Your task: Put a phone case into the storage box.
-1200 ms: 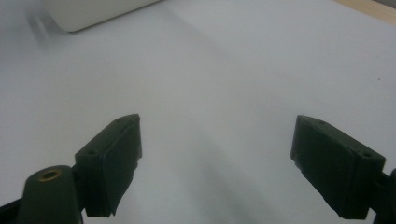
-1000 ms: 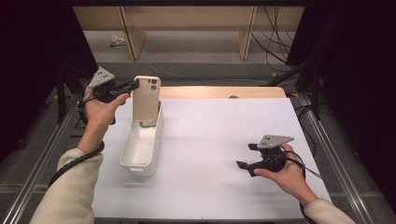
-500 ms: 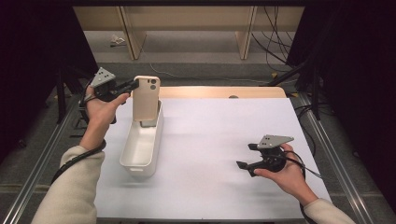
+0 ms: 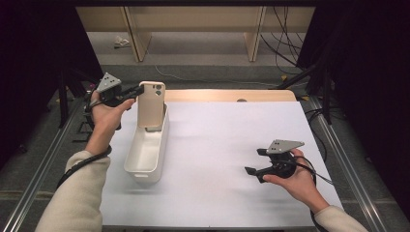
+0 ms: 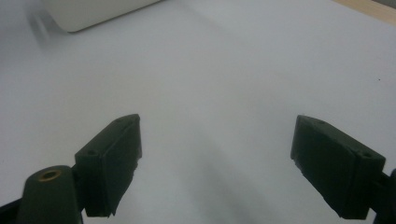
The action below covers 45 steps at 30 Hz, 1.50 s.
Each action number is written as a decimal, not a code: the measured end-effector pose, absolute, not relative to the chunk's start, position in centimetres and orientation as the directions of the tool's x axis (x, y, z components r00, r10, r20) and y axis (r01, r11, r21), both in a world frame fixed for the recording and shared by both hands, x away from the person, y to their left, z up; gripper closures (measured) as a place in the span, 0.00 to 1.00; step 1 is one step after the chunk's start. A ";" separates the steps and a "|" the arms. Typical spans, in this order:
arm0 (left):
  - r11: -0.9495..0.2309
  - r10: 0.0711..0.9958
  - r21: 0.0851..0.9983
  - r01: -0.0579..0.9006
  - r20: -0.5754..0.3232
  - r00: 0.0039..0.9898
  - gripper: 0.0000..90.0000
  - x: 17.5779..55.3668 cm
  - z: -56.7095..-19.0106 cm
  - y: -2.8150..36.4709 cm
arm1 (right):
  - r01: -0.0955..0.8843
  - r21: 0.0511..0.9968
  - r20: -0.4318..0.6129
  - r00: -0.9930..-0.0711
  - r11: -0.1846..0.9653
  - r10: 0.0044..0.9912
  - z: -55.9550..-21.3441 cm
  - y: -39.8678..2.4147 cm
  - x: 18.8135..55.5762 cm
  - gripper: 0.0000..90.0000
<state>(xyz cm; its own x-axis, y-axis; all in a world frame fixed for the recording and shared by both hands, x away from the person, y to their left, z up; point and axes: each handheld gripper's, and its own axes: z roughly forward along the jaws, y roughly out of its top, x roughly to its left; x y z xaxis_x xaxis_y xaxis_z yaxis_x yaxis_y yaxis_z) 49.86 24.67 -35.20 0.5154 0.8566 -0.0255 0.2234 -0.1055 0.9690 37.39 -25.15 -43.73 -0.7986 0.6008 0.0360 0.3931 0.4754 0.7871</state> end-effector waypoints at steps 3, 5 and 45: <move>-0.108 0.857 0.968 0.225 -0.024 0.514 0.90 49.9 -35.4 24.7 | 0.393 0.786 0.036 -0.799 0.476 0.600 -43.7 -25.1 37.4 0.19; -0.109 0.858 0.968 0.227 -0.024 0.513 0.90 50.0 -35.5 24.7 | 0.395 0.786 0.038 -0.799 0.476 0.601 -43.7 -25.1 37.4 0.19; -0.107 0.870 0.950 0.293 -0.053 0.490 0.90 51.1 -38.6 24.3 | 0.392 0.783 0.036 -0.803 0.482 0.596 -43.8 -25.1 37.4 0.19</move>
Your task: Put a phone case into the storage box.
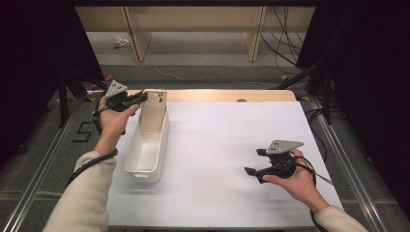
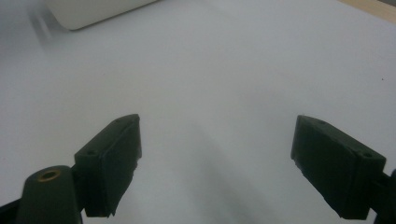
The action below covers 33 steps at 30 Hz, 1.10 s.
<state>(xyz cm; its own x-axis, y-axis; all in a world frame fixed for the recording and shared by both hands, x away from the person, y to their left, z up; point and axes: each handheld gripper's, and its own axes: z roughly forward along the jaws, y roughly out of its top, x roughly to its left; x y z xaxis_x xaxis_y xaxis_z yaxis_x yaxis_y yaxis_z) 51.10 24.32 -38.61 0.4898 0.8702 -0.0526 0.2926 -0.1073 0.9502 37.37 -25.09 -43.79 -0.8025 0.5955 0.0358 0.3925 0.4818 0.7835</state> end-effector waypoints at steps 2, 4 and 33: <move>-0.111 0.871 0.949 0.295 -0.051 0.489 0.90 51.1 -38.7 24.3 | 0.393 0.783 0.037 -0.803 0.482 0.595 -43.8 -25.1 37.4 0.19; -0.111 0.871 0.948 0.297 -0.051 0.488 0.90 51.2 -38.8 24.3 | 0.393 0.784 0.037 -0.803 0.481 0.595 -43.8 -25.1 37.4 0.19; -0.149 0.884 0.929 0.339 -0.029 0.467 0.85 52.2 -40.0 24.6 | 0.392 0.783 0.039 -0.807 0.484 0.590 -43.9 -25.0 37.4 0.19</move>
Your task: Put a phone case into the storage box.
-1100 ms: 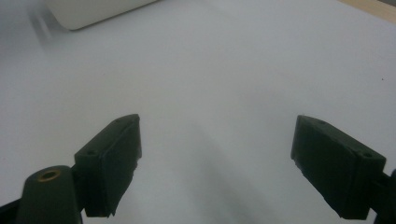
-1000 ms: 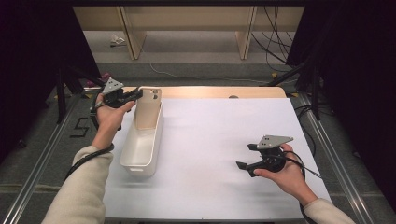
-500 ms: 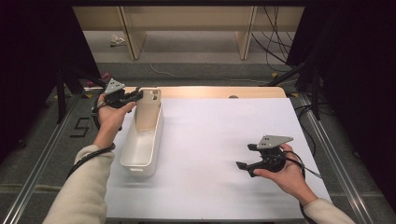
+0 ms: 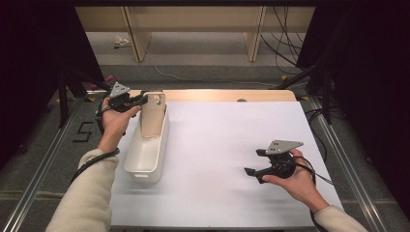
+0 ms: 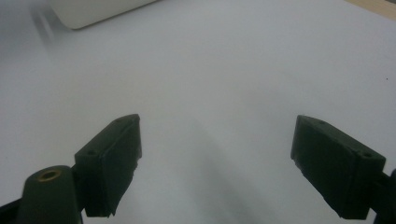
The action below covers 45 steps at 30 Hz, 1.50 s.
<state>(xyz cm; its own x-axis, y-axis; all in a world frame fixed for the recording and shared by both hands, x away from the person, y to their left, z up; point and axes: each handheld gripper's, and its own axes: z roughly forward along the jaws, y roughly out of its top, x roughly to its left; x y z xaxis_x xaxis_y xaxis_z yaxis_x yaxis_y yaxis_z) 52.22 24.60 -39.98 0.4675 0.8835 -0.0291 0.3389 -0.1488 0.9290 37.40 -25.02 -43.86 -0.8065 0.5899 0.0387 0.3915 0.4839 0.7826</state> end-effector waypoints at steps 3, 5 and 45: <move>-0.163 0.886 0.925 0.344 -0.016 0.463 0.85 52.3 -40.0 24.7 | 0.393 0.781 0.039 -0.807 0.485 0.589 -43.9 -25.0 37.4 0.19; -0.174 0.888 0.921 0.348 -0.006 0.460 0.84 52.4 -40.1 24.7 | 0.392 0.781 0.040 -0.807 0.486 0.589 -43.9 -25.0 37.4 0.19; -0.230 0.887 0.900 0.371 0.037 0.460 0.37 47.7 -37.7 23.0 | 0.390 0.781 0.038 -0.810 0.488 0.586 -43.8 -24.9 37.4 0.19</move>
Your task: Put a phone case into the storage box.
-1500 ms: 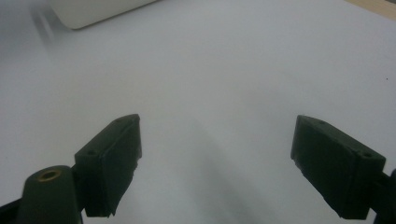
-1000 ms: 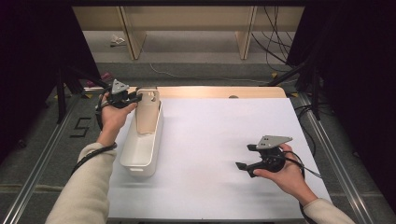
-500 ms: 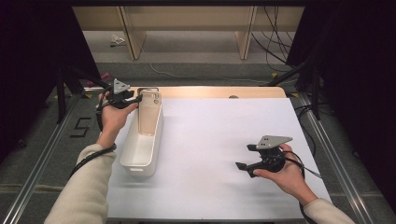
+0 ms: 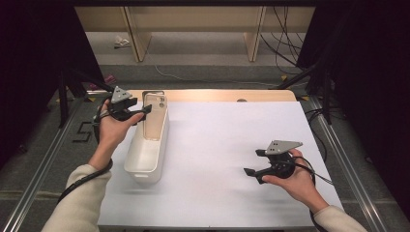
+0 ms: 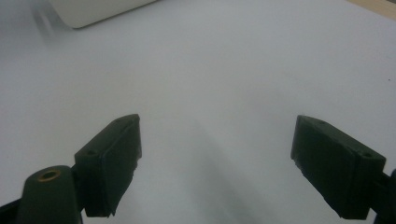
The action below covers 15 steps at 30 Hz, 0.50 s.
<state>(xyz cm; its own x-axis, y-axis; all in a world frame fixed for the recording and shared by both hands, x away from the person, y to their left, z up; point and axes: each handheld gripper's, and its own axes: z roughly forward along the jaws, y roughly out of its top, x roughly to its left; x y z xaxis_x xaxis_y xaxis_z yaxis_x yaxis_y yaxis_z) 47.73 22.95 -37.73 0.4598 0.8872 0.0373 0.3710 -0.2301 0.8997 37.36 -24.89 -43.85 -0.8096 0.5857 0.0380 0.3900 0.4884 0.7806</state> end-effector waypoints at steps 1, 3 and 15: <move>-0.234 0.885 0.901 0.366 0.041 0.464 0.36 47.4 -37.6 22.8 | 0.390 0.780 0.038 -0.810 0.489 0.585 -43.9 -24.9 37.4 0.19; -0.237 0.884 0.902 0.360 0.046 0.466 0.30 46.8 -37.4 22.5 | 0.390 0.780 0.038 -0.810 0.490 0.586 -43.9 -24.9 37.4 0.19; -0.262 0.854 0.891 0.371 0.034 0.520 0.16 44.8 -37.9 21.8 | 0.390 0.781 0.038 -0.809 0.487 0.586 -43.8 -24.9 37.3 0.19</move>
